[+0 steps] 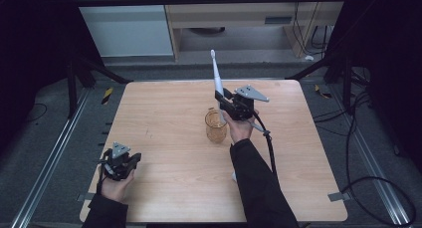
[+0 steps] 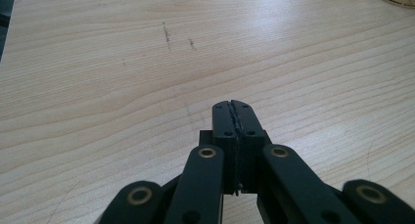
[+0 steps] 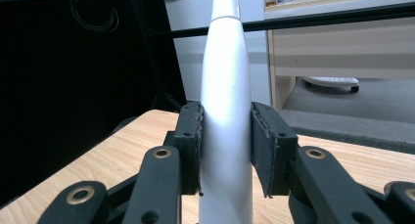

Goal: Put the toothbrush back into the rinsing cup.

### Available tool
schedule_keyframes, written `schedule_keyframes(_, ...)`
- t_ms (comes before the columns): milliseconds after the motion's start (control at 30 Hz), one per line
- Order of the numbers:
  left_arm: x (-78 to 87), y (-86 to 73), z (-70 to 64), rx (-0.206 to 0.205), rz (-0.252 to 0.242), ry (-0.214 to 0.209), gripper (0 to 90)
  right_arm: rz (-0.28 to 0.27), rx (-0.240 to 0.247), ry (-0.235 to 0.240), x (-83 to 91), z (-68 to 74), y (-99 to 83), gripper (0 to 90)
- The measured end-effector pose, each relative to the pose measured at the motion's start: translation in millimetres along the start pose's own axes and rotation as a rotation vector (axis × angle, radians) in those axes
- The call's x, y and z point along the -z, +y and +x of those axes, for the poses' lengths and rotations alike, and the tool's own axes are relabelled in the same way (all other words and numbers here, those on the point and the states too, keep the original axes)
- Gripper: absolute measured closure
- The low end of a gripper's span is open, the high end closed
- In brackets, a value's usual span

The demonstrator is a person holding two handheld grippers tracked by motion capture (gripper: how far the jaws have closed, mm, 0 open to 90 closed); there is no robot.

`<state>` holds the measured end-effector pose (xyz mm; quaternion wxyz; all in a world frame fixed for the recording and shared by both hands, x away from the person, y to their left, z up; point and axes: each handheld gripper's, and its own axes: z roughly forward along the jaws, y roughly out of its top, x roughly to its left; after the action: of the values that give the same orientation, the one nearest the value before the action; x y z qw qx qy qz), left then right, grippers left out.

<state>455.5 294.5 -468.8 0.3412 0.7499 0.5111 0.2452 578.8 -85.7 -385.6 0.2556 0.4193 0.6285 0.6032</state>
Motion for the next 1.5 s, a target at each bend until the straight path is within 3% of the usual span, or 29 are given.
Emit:
schedule_keyframes(567, -0.2, -0.2, 0.5, -0.001, 0.002, 0.001, 89.1, 0.036, -0.004, -0.016, -17.7, -1.5, -16.4, 66.5)
schedule_keyframes(1033, 0.0, -0.3, 0.6, -0.001, 0.002, 0.002, 89.1, 0.108, 0.009, -0.029, -24.3, 1.8, -33.3, 66.4)
schedule_keyframes(1500, 0.2, -0.2, 0.5, -0.001, 0.001, 0.001, 89.1, 0.167, 0.025, -0.038, -26.4, 4.1, -37.3, 66.4)
